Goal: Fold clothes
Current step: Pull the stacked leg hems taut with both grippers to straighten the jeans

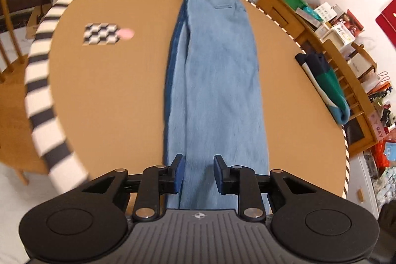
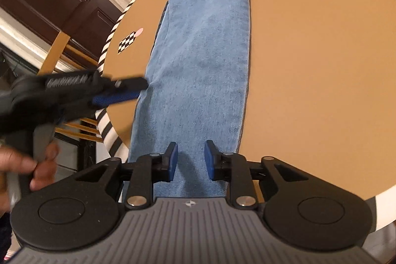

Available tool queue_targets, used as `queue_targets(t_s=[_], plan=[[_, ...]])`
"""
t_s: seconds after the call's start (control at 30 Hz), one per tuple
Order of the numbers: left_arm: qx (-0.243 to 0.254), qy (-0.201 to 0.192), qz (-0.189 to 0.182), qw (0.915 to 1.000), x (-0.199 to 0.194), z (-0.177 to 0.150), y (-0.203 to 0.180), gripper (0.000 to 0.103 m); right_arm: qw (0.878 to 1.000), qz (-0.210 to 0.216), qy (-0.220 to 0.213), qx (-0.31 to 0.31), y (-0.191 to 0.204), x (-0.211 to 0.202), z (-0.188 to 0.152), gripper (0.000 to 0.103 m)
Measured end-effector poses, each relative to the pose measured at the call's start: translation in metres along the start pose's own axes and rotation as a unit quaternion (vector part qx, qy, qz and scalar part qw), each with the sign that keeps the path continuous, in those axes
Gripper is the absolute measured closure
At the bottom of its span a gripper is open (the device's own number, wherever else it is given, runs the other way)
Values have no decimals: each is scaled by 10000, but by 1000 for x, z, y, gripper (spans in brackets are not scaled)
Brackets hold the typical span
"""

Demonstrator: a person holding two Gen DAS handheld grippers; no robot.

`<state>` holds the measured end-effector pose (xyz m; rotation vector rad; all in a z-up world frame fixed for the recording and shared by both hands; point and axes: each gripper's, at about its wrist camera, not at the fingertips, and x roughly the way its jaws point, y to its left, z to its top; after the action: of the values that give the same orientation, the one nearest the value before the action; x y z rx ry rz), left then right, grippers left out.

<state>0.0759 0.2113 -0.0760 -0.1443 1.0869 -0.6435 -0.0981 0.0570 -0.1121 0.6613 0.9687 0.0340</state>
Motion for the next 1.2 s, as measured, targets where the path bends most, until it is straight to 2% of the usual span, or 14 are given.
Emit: queue_targets(t_s=[0.17, 0.3, 0.47, 0.57, 0.63, 0.77, 0.9, 0.93, 1.0, 1.03, 1.07, 1.13, 1.17, 1.2], plan=[[-158, 298, 8, 9994, 29, 17, -1, 80, 9999, 30, 124, -80, 3, 2, 3, 73], [-422, 337, 4, 9985, 35, 23, 6, 94, 9995, 198, 220, 52, 2, 2, 5, 61], [-639, 300, 17, 9975, 36, 23, 13, 97, 9993, 238, 287, 73, 1, -1, 6, 60], [-1001, 347, -94, 9943, 35, 24, 24, 80, 9989, 299, 318, 175, -3, -1, 6, 60], [-1109, 441, -201, 9926, 35, 26, 28, 78, 9987, 332, 323, 223, -5, -1, 6, 60], [-899, 735, -199, 9930, 33, 27, 27, 73, 9985, 348, 353, 227, -5, -2, 6, 59], [-901, 1069, -476, 9890, 33, 23, 31, 67, 9979, 419, 348, 343, -9, -1, 8, 58], [-966, 1126, -559, 9874, 34, 23, 33, 65, 9977, 441, 342, 391, -10, -1, 8, 58], [-1289, 1182, -750, 9817, 37, 23, 39, 54, 9972, 476, 332, 474, -12, -2, 7, 57], [-1481, 1183, -846, 9782, 39, 24, 42, 53, 9970, 488, 330, 509, -12, -2, 7, 57], [-1634, 1157, -919, 9754, 41, 23, 45, 55, 9969, 490, 331, 522, -13, -2, 8, 57], [-1698, 1014, -876, 9763, 43, 22, 46, 67, 9970, 470, 342, 509, -12, -3, 8, 57], [-1704, 936, -833, 9774, 44, 21, 45, 77, 9971, 457, 347, 497, -11, -3, 8, 57], [-1705, 850, -807, 9784, 44, 19, 45, 82, 9973, 443, 350, 472, -10, -3, 7, 57]])
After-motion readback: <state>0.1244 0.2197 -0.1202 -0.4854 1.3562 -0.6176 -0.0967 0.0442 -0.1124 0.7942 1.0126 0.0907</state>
